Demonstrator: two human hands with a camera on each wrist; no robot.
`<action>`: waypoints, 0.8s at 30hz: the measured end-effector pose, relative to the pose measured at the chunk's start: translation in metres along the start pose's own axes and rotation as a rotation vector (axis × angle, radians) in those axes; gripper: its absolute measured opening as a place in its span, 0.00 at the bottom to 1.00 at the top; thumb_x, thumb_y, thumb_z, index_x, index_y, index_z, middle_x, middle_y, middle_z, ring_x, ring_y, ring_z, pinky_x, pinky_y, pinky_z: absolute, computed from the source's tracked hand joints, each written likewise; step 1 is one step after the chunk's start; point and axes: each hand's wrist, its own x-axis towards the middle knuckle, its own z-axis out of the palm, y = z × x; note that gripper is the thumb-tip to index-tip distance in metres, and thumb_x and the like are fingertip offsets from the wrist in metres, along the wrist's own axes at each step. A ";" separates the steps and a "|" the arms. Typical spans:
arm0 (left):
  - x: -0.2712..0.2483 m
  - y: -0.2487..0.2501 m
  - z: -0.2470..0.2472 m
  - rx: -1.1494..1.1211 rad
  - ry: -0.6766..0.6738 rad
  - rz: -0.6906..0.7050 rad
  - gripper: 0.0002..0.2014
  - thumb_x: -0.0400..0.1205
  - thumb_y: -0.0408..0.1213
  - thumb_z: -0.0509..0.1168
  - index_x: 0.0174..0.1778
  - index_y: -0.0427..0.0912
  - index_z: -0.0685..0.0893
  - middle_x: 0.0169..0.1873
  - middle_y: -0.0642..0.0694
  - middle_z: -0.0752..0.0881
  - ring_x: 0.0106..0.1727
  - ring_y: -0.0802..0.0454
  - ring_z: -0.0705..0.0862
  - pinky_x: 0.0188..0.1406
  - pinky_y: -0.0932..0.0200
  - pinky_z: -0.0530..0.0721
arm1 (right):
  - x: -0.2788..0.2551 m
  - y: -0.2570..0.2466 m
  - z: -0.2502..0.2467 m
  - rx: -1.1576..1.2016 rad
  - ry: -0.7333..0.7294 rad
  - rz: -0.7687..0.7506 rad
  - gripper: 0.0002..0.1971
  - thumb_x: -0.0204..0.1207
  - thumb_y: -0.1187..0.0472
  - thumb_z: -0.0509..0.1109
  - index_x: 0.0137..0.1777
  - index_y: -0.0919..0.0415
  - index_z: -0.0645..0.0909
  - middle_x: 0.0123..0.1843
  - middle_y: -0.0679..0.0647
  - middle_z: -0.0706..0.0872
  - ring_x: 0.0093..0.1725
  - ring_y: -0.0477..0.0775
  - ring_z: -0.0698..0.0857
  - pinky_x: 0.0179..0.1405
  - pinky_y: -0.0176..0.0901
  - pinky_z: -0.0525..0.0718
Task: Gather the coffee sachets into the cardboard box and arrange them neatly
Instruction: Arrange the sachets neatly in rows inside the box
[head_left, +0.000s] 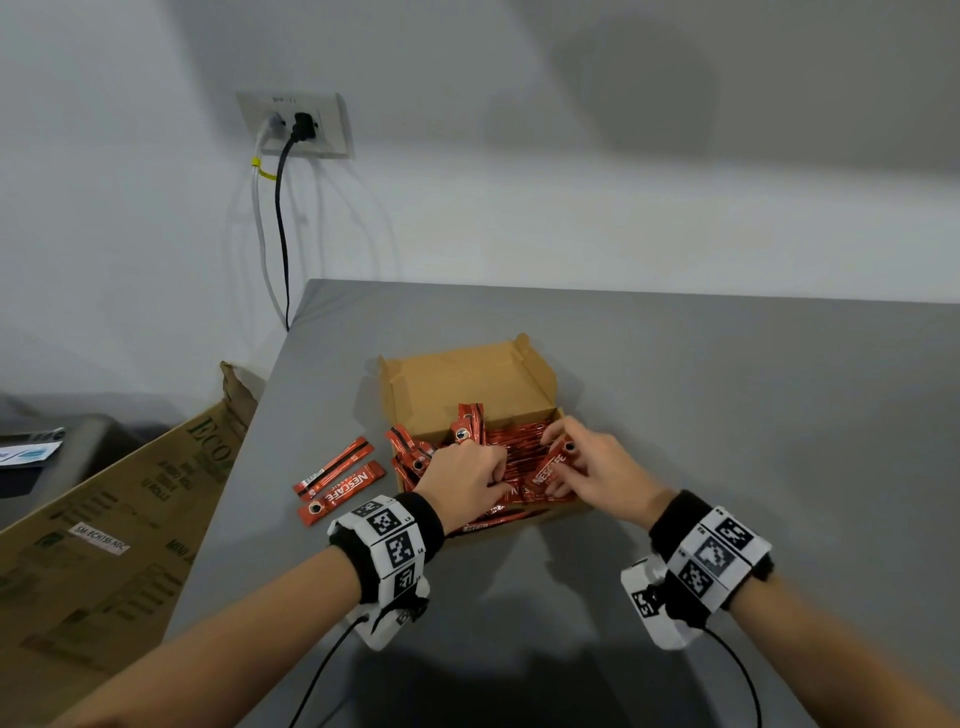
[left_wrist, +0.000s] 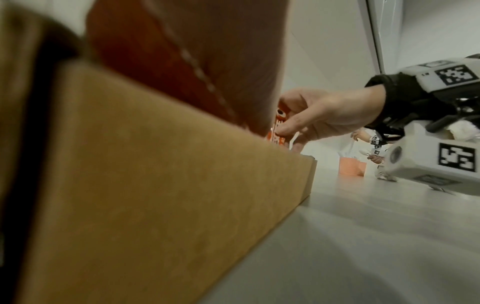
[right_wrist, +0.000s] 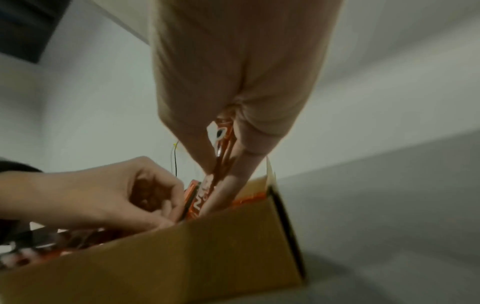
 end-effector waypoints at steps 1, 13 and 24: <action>0.000 0.000 0.000 -0.003 0.001 -0.004 0.09 0.80 0.46 0.66 0.45 0.43 0.80 0.41 0.48 0.86 0.44 0.49 0.84 0.44 0.50 0.84 | -0.001 0.003 0.004 -0.002 -0.014 -0.009 0.10 0.79 0.74 0.61 0.53 0.59 0.74 0.47 0.58 0.81 0.39 0.52 0.90 0.39 0.40 0.89; -0.002 0.003 -0.001 -0.028 0.016 -0.006 0.09 0.79 0.47 0.66 0.43 0.44 0.81 0.40 0.50 0.86 0.42 0.52 0.84 0.43 0.54 0.84 | 0.003 0.002 0.009 -0.877 0.037 0.007 0.04 0.70 0.52 0.74 0.43 0.47 0.88 0.47 0.44 0.85 0.54 0.53 0.75 0.46 0.44 0.60; -0.003 0.008 -0.003 0.077 -0.053 -0.026 0.14 0.75 0.54 0.68 0.41 0.47 0.79 0.40 0.51 0.87 0.43 0.51 0.84 0.42 0.56 0.80 | 0.008 -0.007 0.009 -1.000 -0.039 0.124 0.04 0.70 0.52 0.73 0.40 0.50 0.83 0.45 0.45 0.87 0.52 0.52 0.80 0.46 0.48 0.58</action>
